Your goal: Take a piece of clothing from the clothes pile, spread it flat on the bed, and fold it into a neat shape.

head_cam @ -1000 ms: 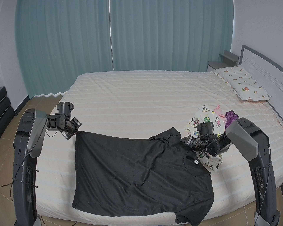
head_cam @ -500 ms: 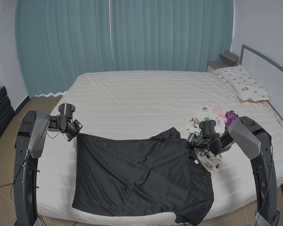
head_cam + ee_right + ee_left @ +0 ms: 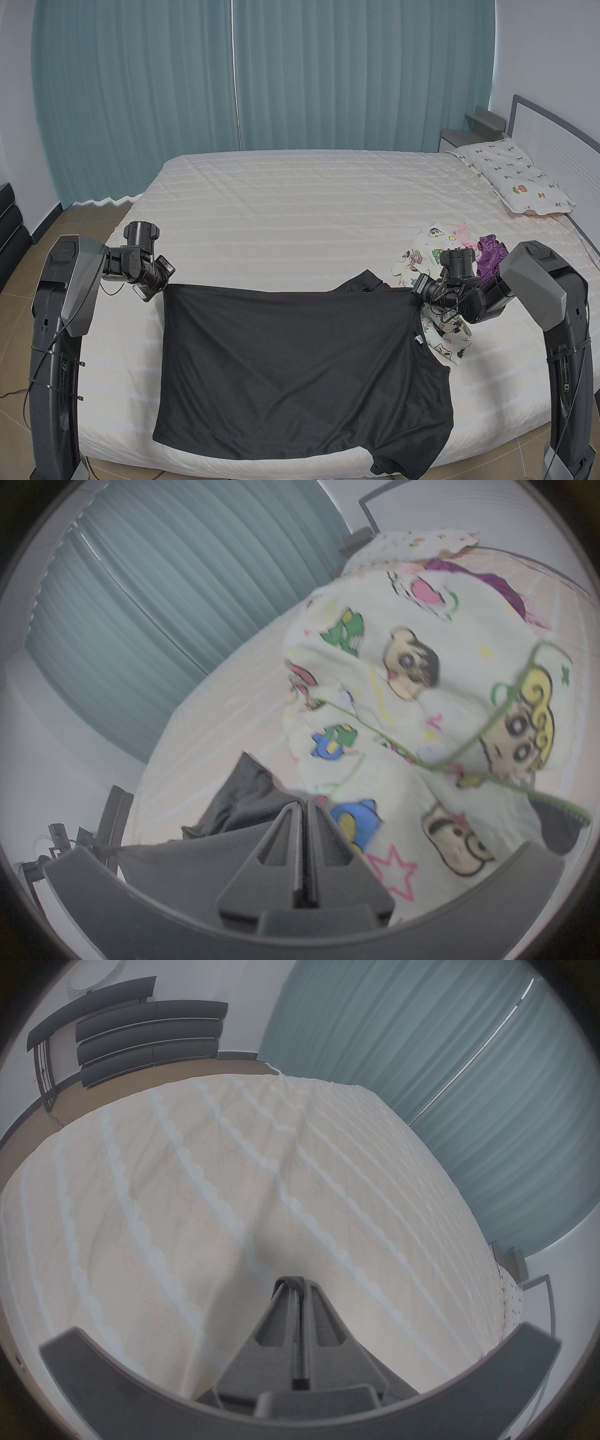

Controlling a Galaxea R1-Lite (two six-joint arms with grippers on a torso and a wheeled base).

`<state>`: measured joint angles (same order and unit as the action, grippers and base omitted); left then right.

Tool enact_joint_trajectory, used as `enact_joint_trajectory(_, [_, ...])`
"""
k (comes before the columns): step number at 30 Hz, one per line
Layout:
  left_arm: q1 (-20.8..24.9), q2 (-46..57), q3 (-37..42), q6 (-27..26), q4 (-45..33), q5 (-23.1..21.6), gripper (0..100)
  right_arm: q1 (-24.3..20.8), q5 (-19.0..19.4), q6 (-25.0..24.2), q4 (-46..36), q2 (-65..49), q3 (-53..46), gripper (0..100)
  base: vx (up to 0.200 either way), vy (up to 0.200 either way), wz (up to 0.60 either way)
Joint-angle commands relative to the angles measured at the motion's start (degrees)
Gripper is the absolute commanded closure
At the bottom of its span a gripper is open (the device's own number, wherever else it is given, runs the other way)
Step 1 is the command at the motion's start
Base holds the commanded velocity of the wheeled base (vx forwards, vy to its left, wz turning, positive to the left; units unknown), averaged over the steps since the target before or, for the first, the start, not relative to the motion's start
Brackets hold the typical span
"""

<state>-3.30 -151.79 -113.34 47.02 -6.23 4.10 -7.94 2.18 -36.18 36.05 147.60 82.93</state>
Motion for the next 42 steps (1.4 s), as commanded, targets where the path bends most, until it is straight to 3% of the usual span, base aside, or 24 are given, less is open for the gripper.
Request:
enact_joint_trajectory(1, [0.05,-0.71,-0.57,0.0,0.08,0.03,100,-1.03,-0.42,0.23,3.24,2.43,-0.23,100,0.0,0.0,0.0])
enact_joint_trajectory(4, [0.05,-1.23,-1.01,0.09,0.16,-0.05,100,-1.47,-1.22,0.32,3.85,3.04,0.65,100,0.0,0.0,0.0])
enact_joint_trajectory(5, [0.05,-1.23,-1.01,0.09,0.16,-0.05,0,-1.47,-1.39,0.32,3.94,3.13,0.65,100,0.0,0.0,0.0])
enact_joint_trajectory(7, [0.05,-1.32,-1.01,0.18,0.25,-0.05,0,-1.38,-2.36,0.23,4.03,3.3,1.53,100,0.0,0.0,0.0])
enact_joint_trajectory(8, [0.05,-1.5,-1.01,0.18,0.16,-0.14,0,-1.29,-2.45,0.15,4.12,3.3,1.71,0,0.0,0.0,0.0])
enact_joint_trajectory(17, [-0.74,1.14,1.01,0.88,-2.74,-1.99,0,-0.85,-2.01,-0.12,4.73,-3.73,-2.34,0,0.0,0.0,0.0])
enact_joint_trajectory(20, [-1.88,5.54,5.41,1.41,-3.53,-7.17,0,-0.59,-1.3,-0.38,4.56,-9.09,-7.87,0,0.0,0.0,0.0])
enact_joint_trajectory(24, [-3.11,14.68,18.77,1.41,-2.12,-15.08,0,-2.35,0.19,-0.64,5.35,-16.12,-19.83,0,0.0,0.0,0.0])
enact_joint_trajectory(26, [-3.2,16.61,22.37,1.41,-0.98,-16.14,0,-2.79,0.19,-0.91,5.88,-17.53,-22.38,0,0.0,0.0,0.0])
enact_joint_trajectory(27, [-3.64,20.04,30.02,1.41,2.8,-17.89,0,-3.58,0.19,-1.61,6.93,-19.37,-26.95,0,0.0,0.0,0.0])
enact_joint_trajectory(31, [-4.08,26.54,46.1,1.14,14.05,-21.67,0,-4.98,0.1,-3.81,10.01,-22.1,-34.59,0,-0.15,0.0,0.0])
enact_joint_trajectory(35, [-3.82,31.11,62.01,0.88,24.69,-22.55,0,-5.07,0.02,-5.04,14.05,-24.12,-40.75,0,-0.2,0.0,0.0])
enact_joint_trajectory(42, [-2.94,31.99,78.44,0.62,39.63,-22.47,0,-4.98,-0.16,-5.13,17.04,-24.29,-46.28,0,-0.2,0.0,0.0])
